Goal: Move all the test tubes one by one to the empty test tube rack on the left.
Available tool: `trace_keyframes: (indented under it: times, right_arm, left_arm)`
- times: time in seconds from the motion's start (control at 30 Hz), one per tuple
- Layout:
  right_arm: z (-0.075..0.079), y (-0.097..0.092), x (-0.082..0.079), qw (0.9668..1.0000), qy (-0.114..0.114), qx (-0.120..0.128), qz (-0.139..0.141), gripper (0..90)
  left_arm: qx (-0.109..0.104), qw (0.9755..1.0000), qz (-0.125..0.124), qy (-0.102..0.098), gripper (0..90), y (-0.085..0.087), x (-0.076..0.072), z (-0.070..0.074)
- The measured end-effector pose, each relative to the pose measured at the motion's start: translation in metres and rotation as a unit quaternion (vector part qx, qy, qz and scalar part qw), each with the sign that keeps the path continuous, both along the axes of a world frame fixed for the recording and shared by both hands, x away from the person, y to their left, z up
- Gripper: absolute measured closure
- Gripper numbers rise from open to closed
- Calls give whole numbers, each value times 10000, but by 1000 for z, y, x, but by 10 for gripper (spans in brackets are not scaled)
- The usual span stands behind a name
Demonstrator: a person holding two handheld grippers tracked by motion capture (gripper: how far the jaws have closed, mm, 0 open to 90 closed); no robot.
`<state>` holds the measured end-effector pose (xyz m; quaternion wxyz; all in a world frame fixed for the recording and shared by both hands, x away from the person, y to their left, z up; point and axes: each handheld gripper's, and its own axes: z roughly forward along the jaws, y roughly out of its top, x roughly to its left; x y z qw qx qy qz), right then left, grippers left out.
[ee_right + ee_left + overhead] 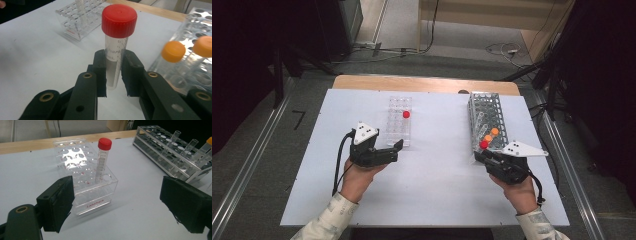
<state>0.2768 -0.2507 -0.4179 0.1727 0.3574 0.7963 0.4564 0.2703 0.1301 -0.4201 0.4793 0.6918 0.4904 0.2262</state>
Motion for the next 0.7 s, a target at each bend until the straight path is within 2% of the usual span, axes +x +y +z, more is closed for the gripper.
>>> trace_keyframes:
  times: [0.4, 0.7]
  right_arm:
    - [-9, 45, 10, 9988, 62, -168, 456, 723]
    - [-13, 85, 21, 9965, 87, -291, 778, 723]
  left_arm:
    - [-26, 10000, -76, -13, 125, -4, -2, 1]
    - [-9, 9994, -334, -105, 118, -16, -8, 6]
